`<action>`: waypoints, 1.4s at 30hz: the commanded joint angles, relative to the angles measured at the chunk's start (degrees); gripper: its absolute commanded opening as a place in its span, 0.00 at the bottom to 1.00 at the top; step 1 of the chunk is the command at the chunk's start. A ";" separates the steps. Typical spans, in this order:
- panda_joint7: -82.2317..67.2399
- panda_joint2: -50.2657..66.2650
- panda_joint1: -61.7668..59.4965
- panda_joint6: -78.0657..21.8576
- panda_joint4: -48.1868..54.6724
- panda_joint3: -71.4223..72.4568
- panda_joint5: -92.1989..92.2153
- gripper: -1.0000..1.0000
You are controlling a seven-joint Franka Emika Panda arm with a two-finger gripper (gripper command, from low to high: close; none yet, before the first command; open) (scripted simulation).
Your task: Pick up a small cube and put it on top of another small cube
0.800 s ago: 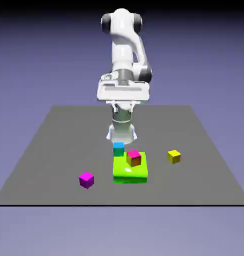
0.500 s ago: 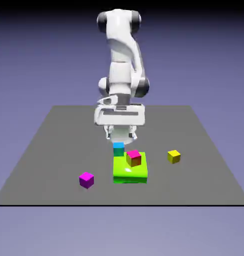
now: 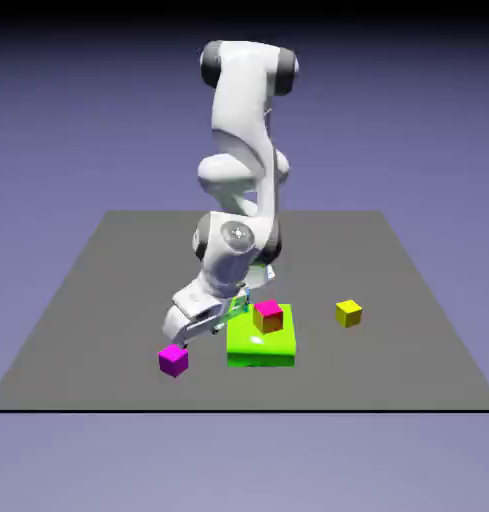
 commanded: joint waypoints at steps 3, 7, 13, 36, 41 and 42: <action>-2.23 3.27 1.21 -2.35 1.60 -1.77 -1.50 0.50; -1.49 11.57 -2.07 6.65 1.22 -0.94 -1.52 0.50; -1.99 6.04 0.11 0.65 1.47 -1.49 -1.50 0.00; 33.99 -15.46 -15.96 -30.38 0.04 35.33 19.44 0.00; 34.35 -13.93 -16.08 -25.03 -3.81 35.14 18.97 1.00; 34.19 -14.64 -16.02 -27.52 -2.02 35.23 19.19 1.00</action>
